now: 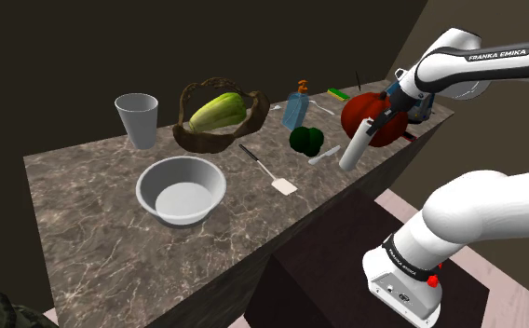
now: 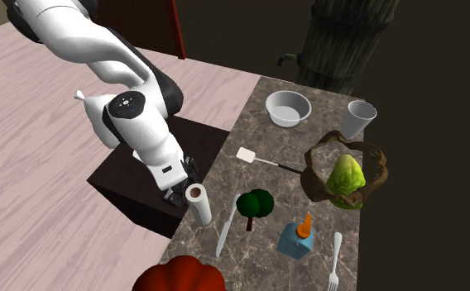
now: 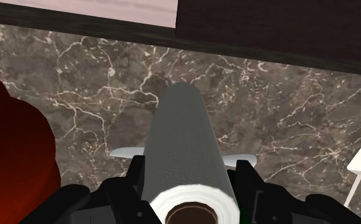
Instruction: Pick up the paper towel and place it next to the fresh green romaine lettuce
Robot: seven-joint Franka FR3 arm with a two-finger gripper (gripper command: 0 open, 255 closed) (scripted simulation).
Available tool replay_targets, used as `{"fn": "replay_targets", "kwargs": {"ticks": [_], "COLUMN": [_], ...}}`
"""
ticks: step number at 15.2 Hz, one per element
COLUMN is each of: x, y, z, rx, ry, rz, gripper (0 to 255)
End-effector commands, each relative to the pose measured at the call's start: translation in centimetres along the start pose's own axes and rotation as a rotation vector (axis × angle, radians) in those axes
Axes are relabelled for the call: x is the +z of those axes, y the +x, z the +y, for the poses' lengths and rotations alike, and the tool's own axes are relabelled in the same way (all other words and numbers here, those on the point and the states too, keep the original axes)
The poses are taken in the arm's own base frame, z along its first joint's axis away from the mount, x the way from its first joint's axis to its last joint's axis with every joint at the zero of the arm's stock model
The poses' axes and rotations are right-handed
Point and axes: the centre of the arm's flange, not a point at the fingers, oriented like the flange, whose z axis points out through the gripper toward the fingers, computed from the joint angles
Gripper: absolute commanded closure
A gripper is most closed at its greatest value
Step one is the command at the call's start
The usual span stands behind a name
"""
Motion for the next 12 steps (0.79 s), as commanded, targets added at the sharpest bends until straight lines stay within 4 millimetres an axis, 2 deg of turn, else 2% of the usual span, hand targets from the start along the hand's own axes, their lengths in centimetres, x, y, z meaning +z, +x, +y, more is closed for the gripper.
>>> {"fn": "replay_targets", "kwargs": {"ticks": [1,3,12], "x": [0.0,0.0,-4.6], "y": [0.0,0.0,1.0], "z": [0.0,0.0,0.0], "rx": [0.000,0.000,0.000], "ry": [0.000,0.000,0.000], "rz": [0.000,0.000,0.000], "gripper": [255,255,255]}}
